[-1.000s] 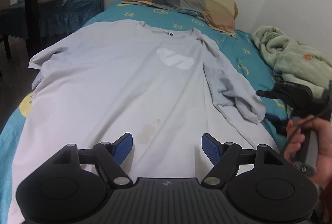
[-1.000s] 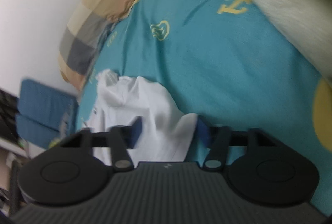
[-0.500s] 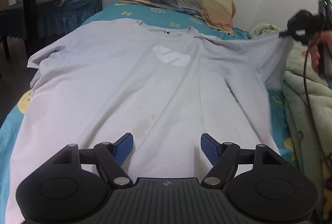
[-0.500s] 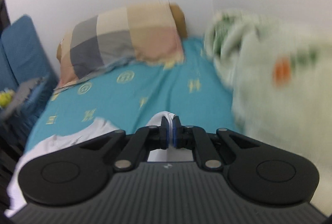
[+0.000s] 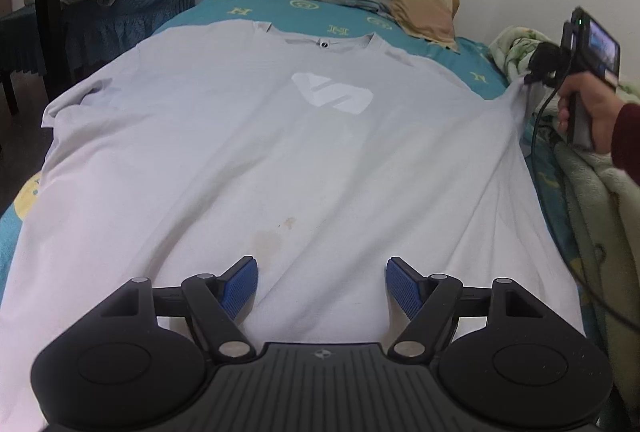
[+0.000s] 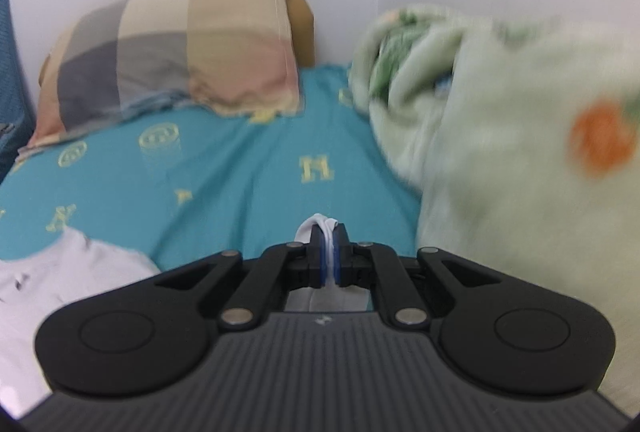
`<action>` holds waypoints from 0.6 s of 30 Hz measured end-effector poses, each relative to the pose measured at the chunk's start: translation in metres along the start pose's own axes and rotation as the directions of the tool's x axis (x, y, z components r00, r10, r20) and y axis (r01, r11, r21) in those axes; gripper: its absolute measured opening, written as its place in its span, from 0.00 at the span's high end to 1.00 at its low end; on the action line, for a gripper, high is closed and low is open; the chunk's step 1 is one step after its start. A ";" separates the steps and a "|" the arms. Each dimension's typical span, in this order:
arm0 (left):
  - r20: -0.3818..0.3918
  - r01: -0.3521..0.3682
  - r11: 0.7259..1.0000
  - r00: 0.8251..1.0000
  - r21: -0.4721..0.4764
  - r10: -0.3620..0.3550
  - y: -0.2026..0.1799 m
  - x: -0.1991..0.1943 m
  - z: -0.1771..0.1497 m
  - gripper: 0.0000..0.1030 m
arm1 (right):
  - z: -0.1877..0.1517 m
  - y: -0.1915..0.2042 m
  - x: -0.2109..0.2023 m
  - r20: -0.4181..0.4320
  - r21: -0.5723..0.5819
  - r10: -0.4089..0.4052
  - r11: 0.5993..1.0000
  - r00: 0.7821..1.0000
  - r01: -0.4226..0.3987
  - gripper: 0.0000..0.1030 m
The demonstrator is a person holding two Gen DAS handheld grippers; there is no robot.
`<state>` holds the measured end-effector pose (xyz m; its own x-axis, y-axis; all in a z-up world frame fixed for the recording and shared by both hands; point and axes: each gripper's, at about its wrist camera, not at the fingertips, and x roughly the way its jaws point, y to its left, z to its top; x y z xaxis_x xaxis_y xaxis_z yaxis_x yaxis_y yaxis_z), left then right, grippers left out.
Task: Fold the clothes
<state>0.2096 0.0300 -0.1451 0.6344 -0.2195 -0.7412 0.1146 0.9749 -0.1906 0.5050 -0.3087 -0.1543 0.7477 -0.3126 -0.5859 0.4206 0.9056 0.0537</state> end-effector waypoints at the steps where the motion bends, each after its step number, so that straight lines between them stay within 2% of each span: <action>1: -0.004 -0.004 1.000 1.000 -0.002 0.004 0.001 0.002 0.000 0.29 | -0.008 -0.002 0.007 -0.014 0.013 0.003 1.000 1.000 -0.003 0.92; 3: -0.005 -0.007 1.000 1.000 -0.003 0.007 0.002 0.005 0.002 0.29 | -0.017 -0.004 0.012 -0.039 0.034 0.010 0.999 0.999 -0.009 0.91; 6: 0.005 -0.012 1.000 1.000 0.016 0.012 -0.001 0.005 0.003 0.29 | -0.020 -0.004 0.003 -0.055 0.056 0.068 0.996 0.996 -0.065 0.90; 7: 0.009 -0.016 0.999 1.000 0.030 0.016 -0.002 0.005 0.004 0.29 | -0.021 -0.004 0.000 -0.060 0.064 0.087 0.995 0.994 -0.083 0.86; 8: 0.013 -0.020 0.999 1.000 0.047 0.019 -0.004 0.004 0.004 0.29 | -0.022 -0.003 -0.005 -0.066 0.065 0.104 0.993 0.992 -0.100 0.81; 10: 0.030 -0.018 0.997 0.999 0.080 0.016 -0.007 0.000 0.003 0.29 | -0.023 -0.001 -0.022 -0.085 0.050 0.134 0.990 0.987 -0.130 0.44; 11: 0.036 -0.015 0.996 0.999 0.090 0.012 -0.008 -0.002 0.003 0.29 | -0.024 0.000 -0.033 -0.092 0.047 0.149 0.988 0.985 -0.145 0.40; 15: 0.040 0.017 0.998 0.999 0.060 -0.019 -0.004 -0.012 0.004 0.29 | -0.031 0.000 -0.094 -0.109 0.048 0.218 0.976 0.970 -0.214 0.37; 18: 0.055 0.029 0.999 0.998 0.044 -0.031 -0.002 -0.021 0.005 0.28 | -0.046 0.005 -0.149 -0.174 -0.051 0.278 0.955 0.945 -0.291 0.37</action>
<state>0.1998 0.0325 -0.1261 0.6715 -0.2476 -0.6984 0.1665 0.9688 -0.1834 0.3726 -0.2442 -0.1038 0.7341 0.0066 -0.6790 0.1582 0.9708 0.1804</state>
